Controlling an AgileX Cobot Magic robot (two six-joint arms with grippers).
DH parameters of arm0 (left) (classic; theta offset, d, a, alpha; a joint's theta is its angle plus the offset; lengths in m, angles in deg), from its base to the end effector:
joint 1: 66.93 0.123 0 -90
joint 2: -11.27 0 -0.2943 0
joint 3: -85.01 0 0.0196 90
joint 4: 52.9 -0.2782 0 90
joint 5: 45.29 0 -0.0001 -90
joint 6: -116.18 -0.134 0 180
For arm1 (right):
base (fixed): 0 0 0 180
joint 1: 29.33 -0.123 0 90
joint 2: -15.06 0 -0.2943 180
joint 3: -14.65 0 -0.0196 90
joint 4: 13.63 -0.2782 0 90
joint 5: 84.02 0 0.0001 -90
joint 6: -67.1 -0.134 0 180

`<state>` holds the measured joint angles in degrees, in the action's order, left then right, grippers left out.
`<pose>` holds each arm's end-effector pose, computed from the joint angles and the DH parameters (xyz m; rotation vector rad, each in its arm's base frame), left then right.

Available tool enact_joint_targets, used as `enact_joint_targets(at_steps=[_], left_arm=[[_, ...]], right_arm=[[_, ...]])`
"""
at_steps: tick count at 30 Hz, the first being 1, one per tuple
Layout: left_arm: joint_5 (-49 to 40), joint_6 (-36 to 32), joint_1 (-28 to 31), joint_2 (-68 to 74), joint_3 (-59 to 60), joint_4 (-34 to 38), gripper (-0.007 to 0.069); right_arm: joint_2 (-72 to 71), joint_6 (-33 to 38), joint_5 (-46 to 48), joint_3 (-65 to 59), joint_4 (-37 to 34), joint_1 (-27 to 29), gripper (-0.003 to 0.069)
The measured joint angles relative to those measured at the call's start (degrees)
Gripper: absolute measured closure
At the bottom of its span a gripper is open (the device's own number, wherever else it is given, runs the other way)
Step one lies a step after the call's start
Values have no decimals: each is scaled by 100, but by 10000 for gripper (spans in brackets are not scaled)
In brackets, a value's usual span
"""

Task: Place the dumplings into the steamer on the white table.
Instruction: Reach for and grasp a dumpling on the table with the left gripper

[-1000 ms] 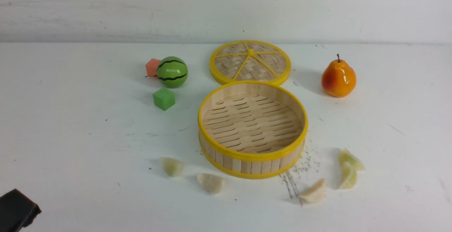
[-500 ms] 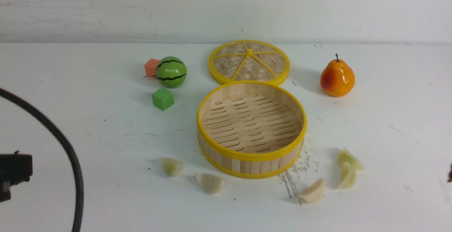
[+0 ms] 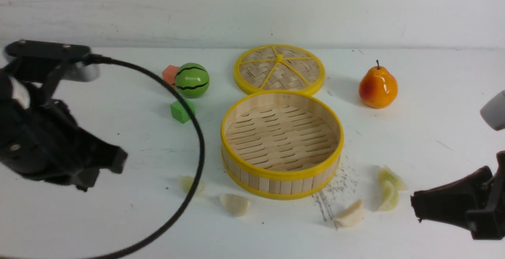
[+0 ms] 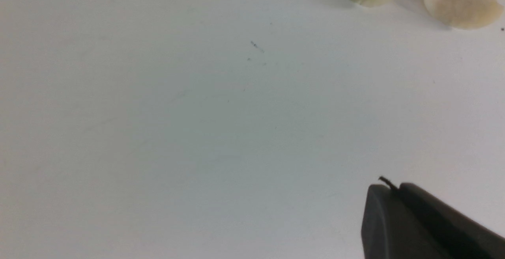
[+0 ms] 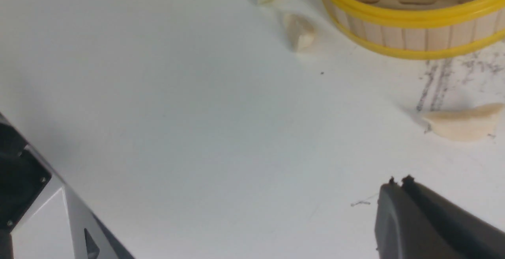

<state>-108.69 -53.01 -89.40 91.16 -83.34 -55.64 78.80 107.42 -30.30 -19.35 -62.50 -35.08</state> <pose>0.2643 -0.1031 0.3036 0.2910 2.6914 -0.1106 0.2078 0.1027 0.2878 -0.5303 2.2844 0.7841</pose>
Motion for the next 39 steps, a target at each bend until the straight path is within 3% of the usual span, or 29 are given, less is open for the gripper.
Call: enact_joint_targets(at_steps=[1, 5, 7, 8, 9, 14, 18, 27, 39], left_arm=[[20, -6, -10, 88, -20, 0, 575], [246, -24, -290, 1037, -382, -7, 379], [290, -24, -373, 1232, -459, -7, 326], [373, -9, -471, 1580, -572, -1, 228], [413, 23, -515, 1733, -653, 5, 188], [606, 845, -567, 2636, -1140, -5, 25], [649, 1628, -567, 3204, -1516, -281, 18], [896, 2815, -402, 3953, -1768, -452, 120], [1552, 2900, -182, 4412, -1773, -81, 132]], right_arm=[[0, 6, 0, 5, 7, -10, 666], [0, 54, 22, 11, 116, -63, 664], [0, 54, 22, 11, 133, -63, 662], [0, 59, 22, 11, 133, -63, 662], [0, 59, 22, 11, 133, -63, 661], [0, 76, 22, 11, 133, -67, 661], [0, 76, 22, 11, 133, -67, 661], [-14, 76, 61, 11, 138, -67, 661], [-36, 76, -40, 11, 371, -395, 657]])
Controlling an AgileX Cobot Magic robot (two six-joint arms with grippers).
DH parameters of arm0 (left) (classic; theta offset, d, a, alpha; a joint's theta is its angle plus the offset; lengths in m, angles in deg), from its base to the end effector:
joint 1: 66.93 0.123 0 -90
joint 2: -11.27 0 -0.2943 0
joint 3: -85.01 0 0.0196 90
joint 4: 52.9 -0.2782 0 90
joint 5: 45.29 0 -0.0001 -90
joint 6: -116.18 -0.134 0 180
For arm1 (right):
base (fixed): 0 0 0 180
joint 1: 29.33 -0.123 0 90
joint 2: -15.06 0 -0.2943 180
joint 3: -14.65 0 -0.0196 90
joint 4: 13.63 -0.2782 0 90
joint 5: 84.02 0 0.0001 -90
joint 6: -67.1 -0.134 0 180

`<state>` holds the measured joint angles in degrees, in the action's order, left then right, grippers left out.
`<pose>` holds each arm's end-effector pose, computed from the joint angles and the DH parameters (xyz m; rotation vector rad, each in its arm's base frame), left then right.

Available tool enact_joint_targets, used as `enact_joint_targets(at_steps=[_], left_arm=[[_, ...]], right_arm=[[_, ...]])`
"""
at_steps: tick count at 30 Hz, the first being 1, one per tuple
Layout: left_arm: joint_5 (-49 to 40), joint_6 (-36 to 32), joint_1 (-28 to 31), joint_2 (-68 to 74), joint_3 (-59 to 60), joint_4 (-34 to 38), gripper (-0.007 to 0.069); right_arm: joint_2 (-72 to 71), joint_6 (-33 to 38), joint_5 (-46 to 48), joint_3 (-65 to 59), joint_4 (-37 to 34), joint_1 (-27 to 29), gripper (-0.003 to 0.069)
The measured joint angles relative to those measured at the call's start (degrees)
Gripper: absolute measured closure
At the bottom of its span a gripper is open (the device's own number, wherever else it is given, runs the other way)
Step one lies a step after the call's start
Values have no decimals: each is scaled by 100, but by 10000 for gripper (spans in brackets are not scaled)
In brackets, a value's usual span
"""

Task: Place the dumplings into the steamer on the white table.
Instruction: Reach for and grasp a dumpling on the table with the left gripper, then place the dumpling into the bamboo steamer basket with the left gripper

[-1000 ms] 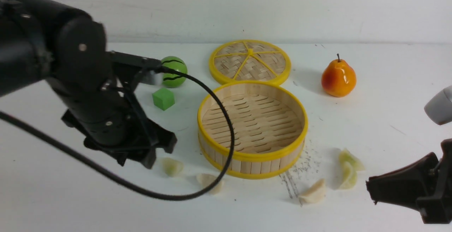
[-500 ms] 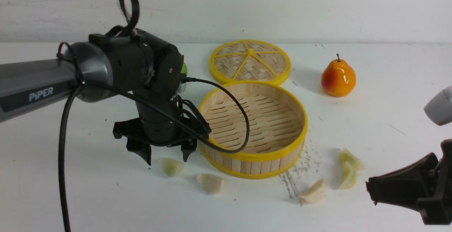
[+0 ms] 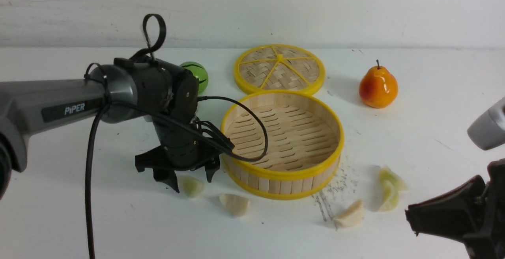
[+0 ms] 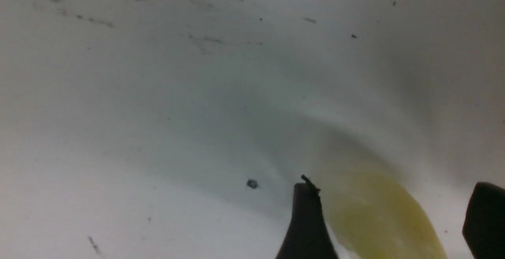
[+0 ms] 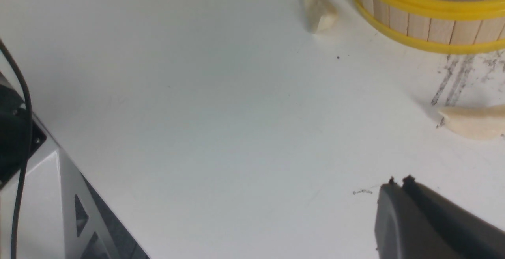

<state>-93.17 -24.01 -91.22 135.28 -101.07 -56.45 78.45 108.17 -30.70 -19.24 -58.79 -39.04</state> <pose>0.4149 -0.1805 0.1242 -0.3402 2.8820 -0.1288 0.2004 0.1116 0.2850 -0.6647 2.2806 0.7339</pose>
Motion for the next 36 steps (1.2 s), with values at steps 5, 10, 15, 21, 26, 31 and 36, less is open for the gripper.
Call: enact_joint_targets(at_steps=[5, 10, 15, 21, 26, 31, 36], left_arm=[[-50, -384, 0, 113, -37, 166, 204], [-484, -1054, 0, 136, -314, 355, 384], [-1459, -1658, -40, 241, -1508, 432, 377], [-1762, -2007, -589, 255, -3504, 476, 377], [-1297, -2042, -1108, 692, -4497, 566, 377], [-854, -2042, -1217, 1428, -4797, 568, 377], [-636, -2030, -1204, 1948, -4797, 438, 377]], right_arm=[[0, 0, -67, 0, 340, -277, 653], [-4, 0, -80, 0, 384, -294, 650], [-4, 0, -92, 0, 384, -294, 650], [-39, -108, -92, 0, 377, -294, 647], [-50, -130, -26, 0, 365, -294, 644], [-50, -130, 71, 0, 365, -294, 639], [-50, -130, 102, 0, 342, -294, 639]])
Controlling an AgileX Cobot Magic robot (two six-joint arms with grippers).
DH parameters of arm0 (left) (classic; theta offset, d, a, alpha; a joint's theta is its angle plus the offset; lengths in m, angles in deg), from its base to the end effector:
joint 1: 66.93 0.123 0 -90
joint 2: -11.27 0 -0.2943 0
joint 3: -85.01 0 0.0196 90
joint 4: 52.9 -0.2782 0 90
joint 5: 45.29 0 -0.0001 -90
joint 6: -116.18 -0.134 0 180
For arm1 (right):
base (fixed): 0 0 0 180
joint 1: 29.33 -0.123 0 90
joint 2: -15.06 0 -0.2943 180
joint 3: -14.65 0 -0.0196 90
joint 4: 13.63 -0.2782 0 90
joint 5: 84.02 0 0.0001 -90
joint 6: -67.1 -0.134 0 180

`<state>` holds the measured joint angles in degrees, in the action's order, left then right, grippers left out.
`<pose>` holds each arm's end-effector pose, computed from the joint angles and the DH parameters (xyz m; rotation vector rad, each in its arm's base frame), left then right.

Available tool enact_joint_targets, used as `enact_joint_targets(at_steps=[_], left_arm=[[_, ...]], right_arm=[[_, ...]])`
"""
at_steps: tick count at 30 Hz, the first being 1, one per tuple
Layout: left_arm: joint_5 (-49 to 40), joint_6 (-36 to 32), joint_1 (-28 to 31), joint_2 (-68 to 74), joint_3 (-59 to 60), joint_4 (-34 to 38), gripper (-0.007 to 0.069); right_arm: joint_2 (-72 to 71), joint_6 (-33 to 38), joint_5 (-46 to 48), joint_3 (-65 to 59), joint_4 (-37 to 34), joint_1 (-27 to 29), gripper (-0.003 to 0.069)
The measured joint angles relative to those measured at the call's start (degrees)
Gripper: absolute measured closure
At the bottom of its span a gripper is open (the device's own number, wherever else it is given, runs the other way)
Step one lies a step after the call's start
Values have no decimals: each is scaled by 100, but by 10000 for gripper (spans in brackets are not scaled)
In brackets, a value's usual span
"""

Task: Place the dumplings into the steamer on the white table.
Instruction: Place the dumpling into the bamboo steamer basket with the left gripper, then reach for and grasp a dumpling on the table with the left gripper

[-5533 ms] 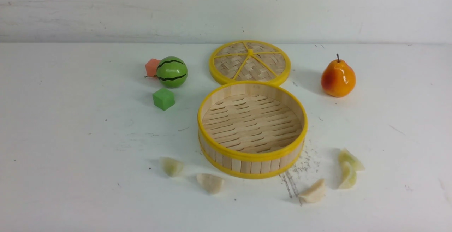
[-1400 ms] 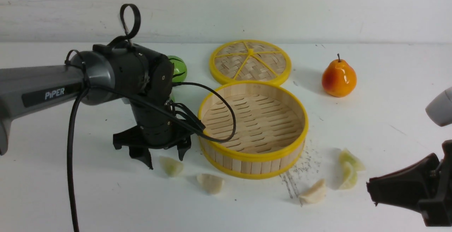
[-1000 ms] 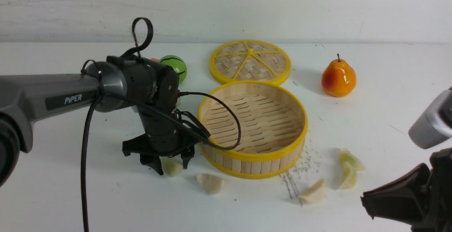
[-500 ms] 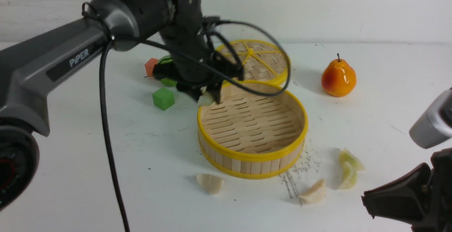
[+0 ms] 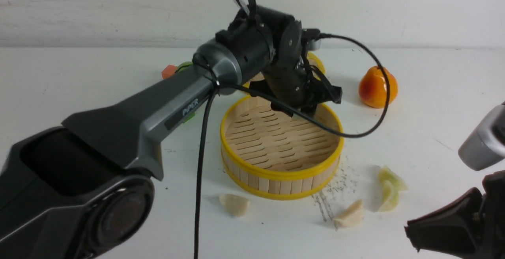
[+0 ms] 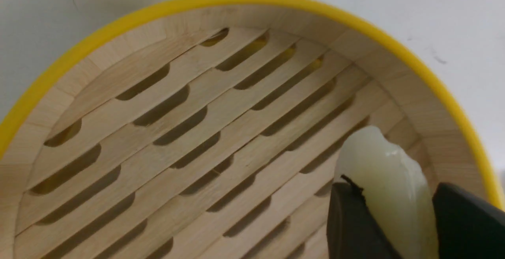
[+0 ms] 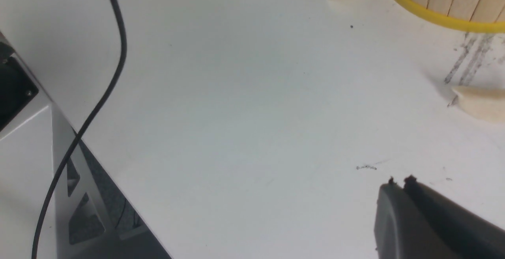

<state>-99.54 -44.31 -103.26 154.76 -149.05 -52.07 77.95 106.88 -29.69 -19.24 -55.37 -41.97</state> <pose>0.4775 -0.3531 0.2124 0.3683 2.5311 -0.4093 0.1914 0.1172 0.2817 -0.7520 2.3010 0.7101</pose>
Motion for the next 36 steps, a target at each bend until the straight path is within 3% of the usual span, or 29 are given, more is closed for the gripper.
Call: enact_joint_targets(at_steps=[8, 14, 18, 23, 27, 31, 36], left_arm=[[483, 6, 0, 419, -5, -83, 376], [505, 6, 0, 395, -98, -132, 183], [-391, 6, 1, 114, -395, -149, 71], [-1514, -313, 1, -476, -991, -252, 50], [-1697, -548, 1, -1043, -1011, -299, 53], [-1697, -765, 1, -1705, -356, -293, 72], [-1697, -917, 1, -2796, 1538, -403, 90]], right_arm=[[0, 0, 0, 0, -43, 0, 629], [0, 0, 0, 0, -61, 0, 621], [0, 0, -20, 0, -141, 0, 618], [-5, 0, -85, 0, -219, 0, 613], [-5, 0, -104, 0, -255, 0, 607], [-103, 0, -11, 0, -255, 0, 601], [-525, 0, 57, 0, -121, 0, 596]])
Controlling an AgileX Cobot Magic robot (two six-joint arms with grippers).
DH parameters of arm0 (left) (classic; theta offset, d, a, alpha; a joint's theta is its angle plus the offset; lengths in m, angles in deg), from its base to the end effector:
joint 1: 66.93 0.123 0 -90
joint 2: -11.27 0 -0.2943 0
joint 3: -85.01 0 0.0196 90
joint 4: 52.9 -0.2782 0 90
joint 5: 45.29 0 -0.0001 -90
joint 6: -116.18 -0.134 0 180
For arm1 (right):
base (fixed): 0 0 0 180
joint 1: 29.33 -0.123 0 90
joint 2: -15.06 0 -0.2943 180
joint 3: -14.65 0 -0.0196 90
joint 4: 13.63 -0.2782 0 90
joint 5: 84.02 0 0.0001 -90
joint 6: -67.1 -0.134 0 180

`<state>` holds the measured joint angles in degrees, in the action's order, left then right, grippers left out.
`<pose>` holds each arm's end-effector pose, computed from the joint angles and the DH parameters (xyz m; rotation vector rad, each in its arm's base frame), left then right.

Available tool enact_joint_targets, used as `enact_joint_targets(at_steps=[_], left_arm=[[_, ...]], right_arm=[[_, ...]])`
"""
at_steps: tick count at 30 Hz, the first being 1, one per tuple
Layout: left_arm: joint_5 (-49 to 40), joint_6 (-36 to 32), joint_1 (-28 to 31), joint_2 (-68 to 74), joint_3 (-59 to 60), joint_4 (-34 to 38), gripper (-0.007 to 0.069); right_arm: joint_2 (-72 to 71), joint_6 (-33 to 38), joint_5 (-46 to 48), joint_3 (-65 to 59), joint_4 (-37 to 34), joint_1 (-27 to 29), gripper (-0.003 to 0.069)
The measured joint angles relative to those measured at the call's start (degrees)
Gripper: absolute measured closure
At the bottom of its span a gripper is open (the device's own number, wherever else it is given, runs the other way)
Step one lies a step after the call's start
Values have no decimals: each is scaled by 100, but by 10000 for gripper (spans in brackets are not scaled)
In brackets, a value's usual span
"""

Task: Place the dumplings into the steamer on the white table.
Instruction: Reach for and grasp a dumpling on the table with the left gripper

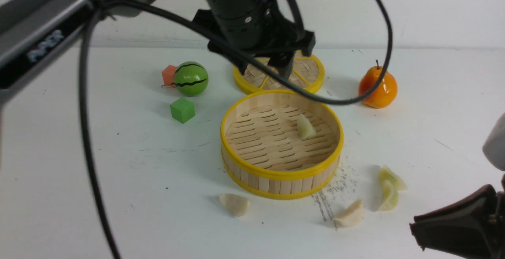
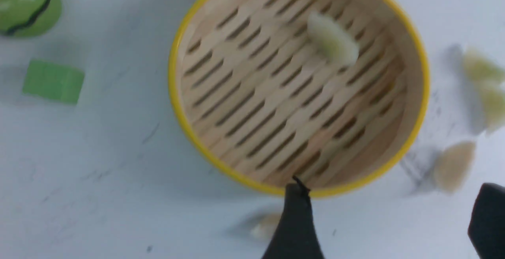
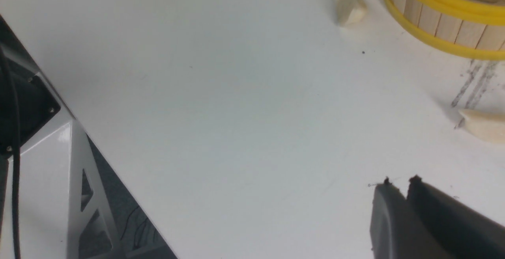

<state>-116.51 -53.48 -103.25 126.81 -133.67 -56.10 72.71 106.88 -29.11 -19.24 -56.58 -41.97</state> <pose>0.3781 -0.2692 0.3573 0.5878 2.5314 -0.2251 0.1748 0.1158 0.3014 -0.7546 2.2100 0.7144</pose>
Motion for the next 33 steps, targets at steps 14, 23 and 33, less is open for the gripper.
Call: enact_joint_targets(at_steps=[14, 23, 33], left_arm=[[1579, 356, -11, -1348, 4264, 320, 94], [2961, 501, -11, -643, 4392, 320, 94], [3488, 501, -11, -173, 4392, 77, 94]], right_arm=[[-435, 0, -34, 0, 319, 0, 594], [-435, 0, -38, 0, 313, 0, 589], [-435, 0, -38, 0, 313, 0, 582]])
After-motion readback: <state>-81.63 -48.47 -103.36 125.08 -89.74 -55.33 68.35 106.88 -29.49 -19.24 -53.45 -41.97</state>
